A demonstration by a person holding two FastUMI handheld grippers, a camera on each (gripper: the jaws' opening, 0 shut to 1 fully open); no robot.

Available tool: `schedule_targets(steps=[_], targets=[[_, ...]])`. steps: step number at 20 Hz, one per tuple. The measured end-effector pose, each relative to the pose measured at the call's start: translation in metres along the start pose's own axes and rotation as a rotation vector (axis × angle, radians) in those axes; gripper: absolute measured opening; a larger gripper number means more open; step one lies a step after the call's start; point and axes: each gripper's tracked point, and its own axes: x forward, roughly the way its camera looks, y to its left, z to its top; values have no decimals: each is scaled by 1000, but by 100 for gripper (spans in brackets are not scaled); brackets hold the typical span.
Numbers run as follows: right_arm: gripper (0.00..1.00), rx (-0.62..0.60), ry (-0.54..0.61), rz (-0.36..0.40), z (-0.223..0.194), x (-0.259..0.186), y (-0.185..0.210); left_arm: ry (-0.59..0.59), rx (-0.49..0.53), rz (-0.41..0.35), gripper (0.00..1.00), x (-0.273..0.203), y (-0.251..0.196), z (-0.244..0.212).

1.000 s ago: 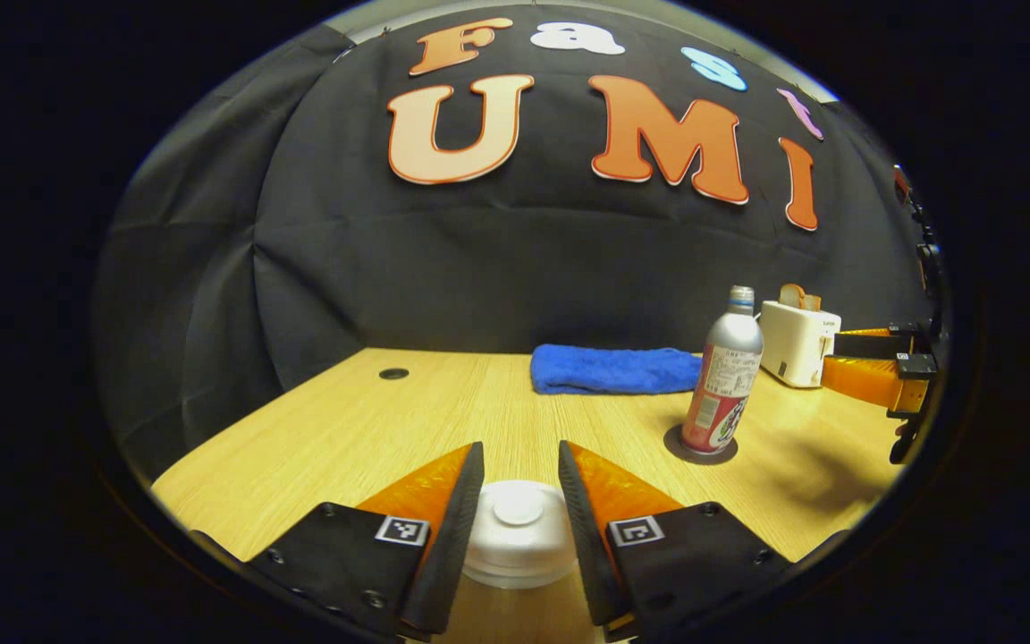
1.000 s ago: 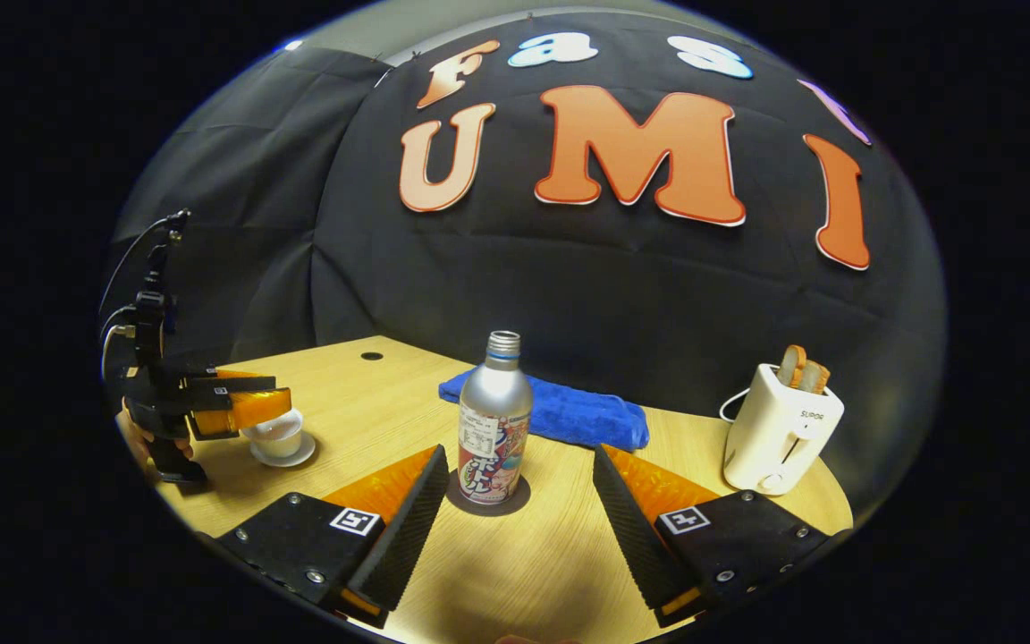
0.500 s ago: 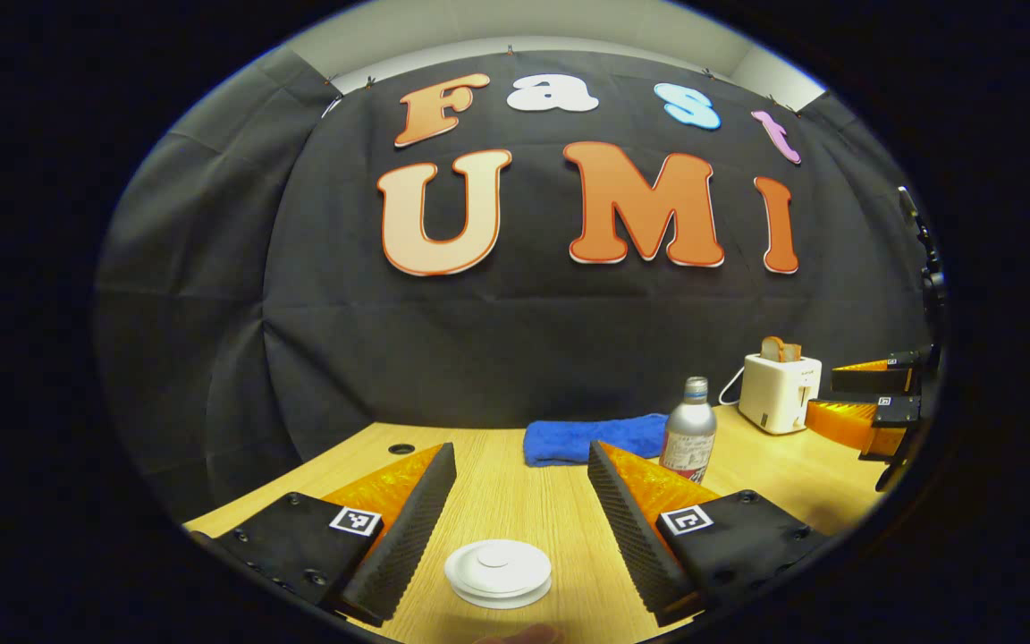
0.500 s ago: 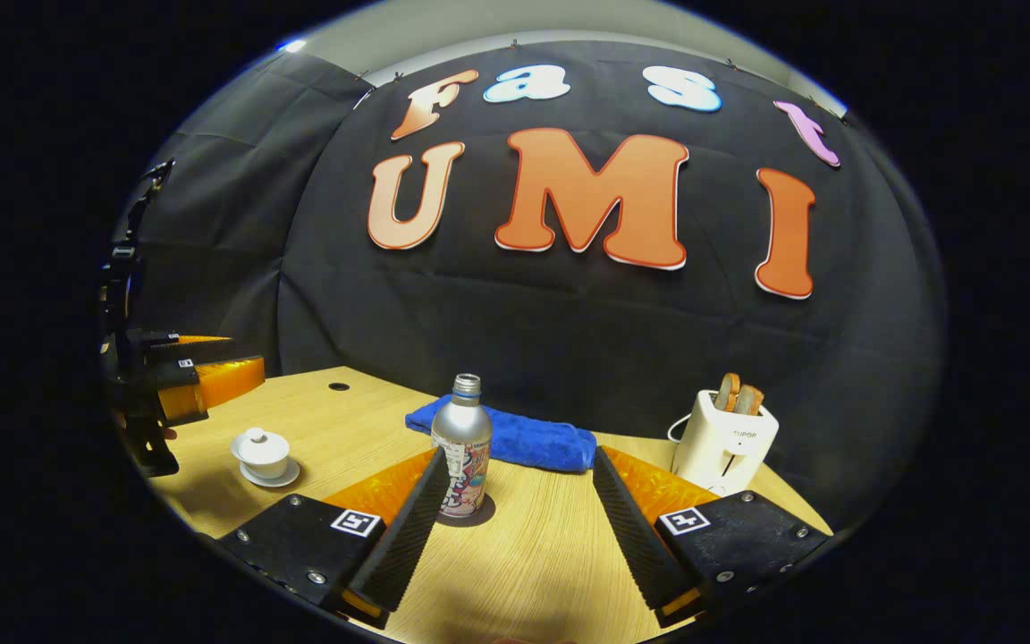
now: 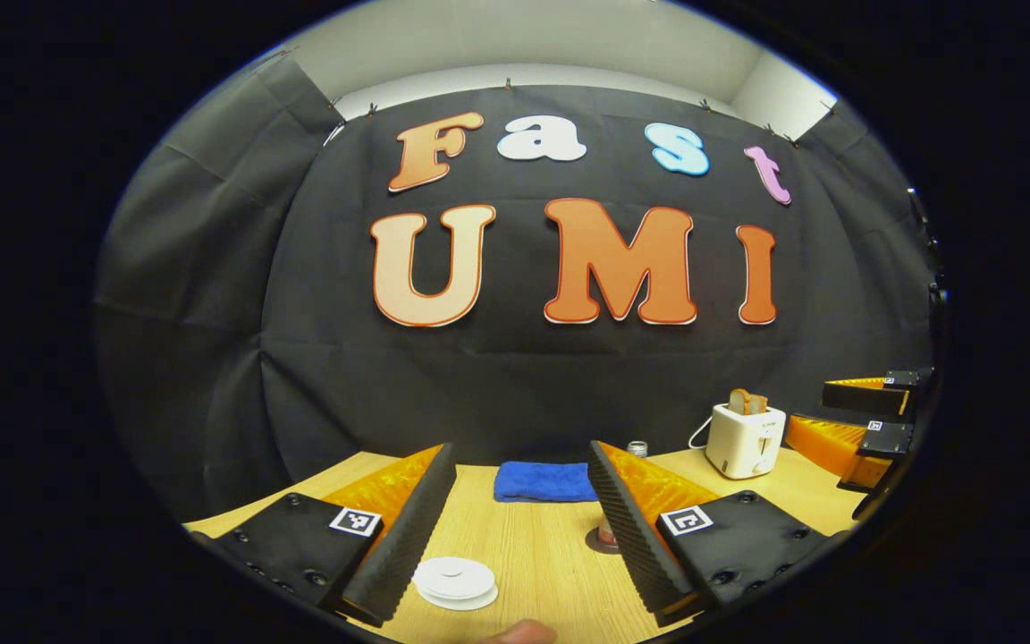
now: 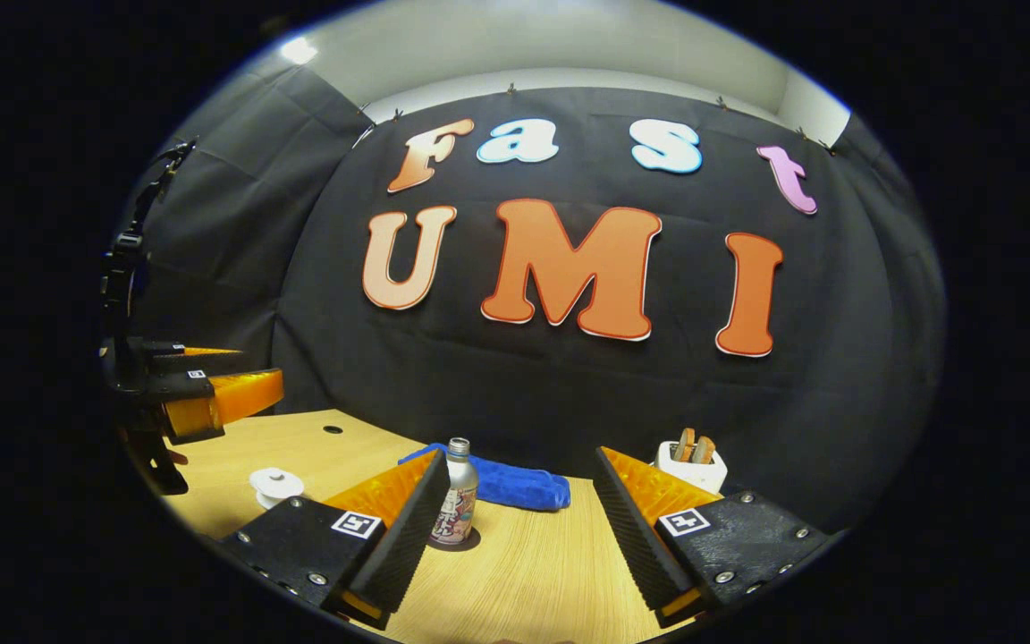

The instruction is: Open the teacup lid with one hand, grasp the water bottle and pour water into the teacup with the other hand; after pouring, place the water bottle on the coaster and then close the teacup lid.

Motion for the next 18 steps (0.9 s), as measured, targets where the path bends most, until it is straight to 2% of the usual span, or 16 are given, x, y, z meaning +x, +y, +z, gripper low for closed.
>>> schedule_targets(steps=[5,8,9,12,13,15,17,18], targets=[[97,-1,-3,-11,0,-6,-4,-28,-20,22,100,-18,-5,6],[93,-15,14,-4,-3,-10,-5,-20,-16,26,94,-25,-7,2],[97,-18,17,-4,-4,-11,-5,-16,-13,25,100,-26,-8,0],[97,-18,17,3,-4,-12,-3,-6,-12,13,98,-28,-11,-4],[97,-19,18,1,-4,-12,-4,0,-6,10,100,-29,-12,-6],[97,-24,17,-1,-4,-13,-5,2,0,12,94,-29,-11,-7],[97,-22,22,-5,-6,-13,-5,0,-3,13,100,-26,-11,-7],[97,-21,27,-7,-7,-13,-5,2,-2,13,98,-25,-11,-7]])
